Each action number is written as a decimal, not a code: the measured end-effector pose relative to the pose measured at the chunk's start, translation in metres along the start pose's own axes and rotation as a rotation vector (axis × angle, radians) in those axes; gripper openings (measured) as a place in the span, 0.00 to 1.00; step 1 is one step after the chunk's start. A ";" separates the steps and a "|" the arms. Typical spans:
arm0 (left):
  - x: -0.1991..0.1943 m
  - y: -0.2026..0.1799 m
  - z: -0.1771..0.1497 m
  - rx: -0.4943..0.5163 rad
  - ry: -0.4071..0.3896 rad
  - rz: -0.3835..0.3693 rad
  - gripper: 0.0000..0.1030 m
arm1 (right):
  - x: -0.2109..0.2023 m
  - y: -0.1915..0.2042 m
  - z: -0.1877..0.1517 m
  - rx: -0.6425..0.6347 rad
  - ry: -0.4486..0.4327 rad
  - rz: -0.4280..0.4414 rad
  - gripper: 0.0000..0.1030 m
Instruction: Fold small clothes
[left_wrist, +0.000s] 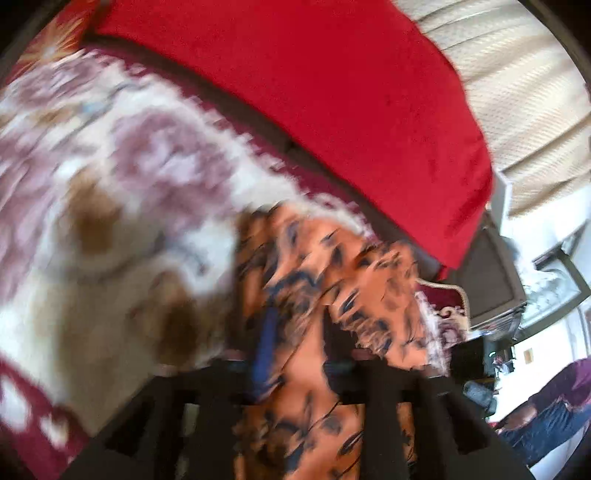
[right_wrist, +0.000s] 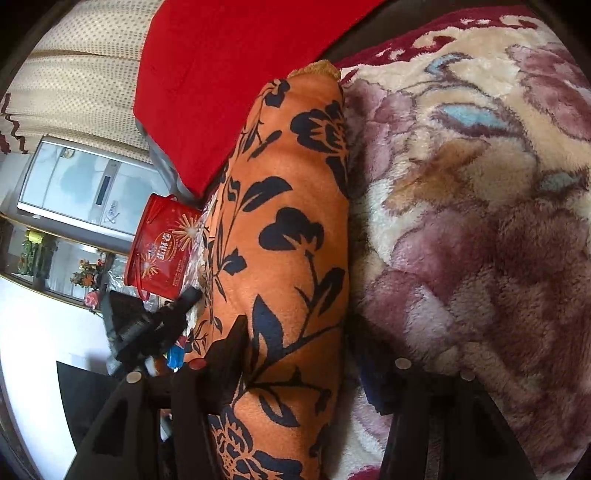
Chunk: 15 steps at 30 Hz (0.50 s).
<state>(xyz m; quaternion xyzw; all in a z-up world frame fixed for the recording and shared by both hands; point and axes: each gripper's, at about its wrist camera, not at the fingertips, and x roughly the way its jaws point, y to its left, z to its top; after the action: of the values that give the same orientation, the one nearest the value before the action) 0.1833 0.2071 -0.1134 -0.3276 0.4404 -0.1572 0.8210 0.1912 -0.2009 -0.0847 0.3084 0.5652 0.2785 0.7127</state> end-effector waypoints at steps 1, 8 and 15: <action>0.005 -0.004 0.010 0.010 -0.016 0.013 0.42 | 0.000 0.000 0.000 -0.001 0.001 -0.001 0.55; 0.068 0.026 0.050 -0.126 0.101 0.035 0.08 | -0.001 -0.002 0.002 0.004 0.009 0.013 0.55; 0.015 -0.001 0.022 -0.025 0.025 0.006 0.34 | -0.002 -0.005 0.004 0.011 0.013 0.038 0.59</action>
<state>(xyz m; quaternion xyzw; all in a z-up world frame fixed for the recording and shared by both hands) 0.2101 0.2074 -0.1133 -0.3343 0.4535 -0.1532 0.8118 0.1951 -0.2057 -0.0866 0.3213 0.5653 0.2909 0.7019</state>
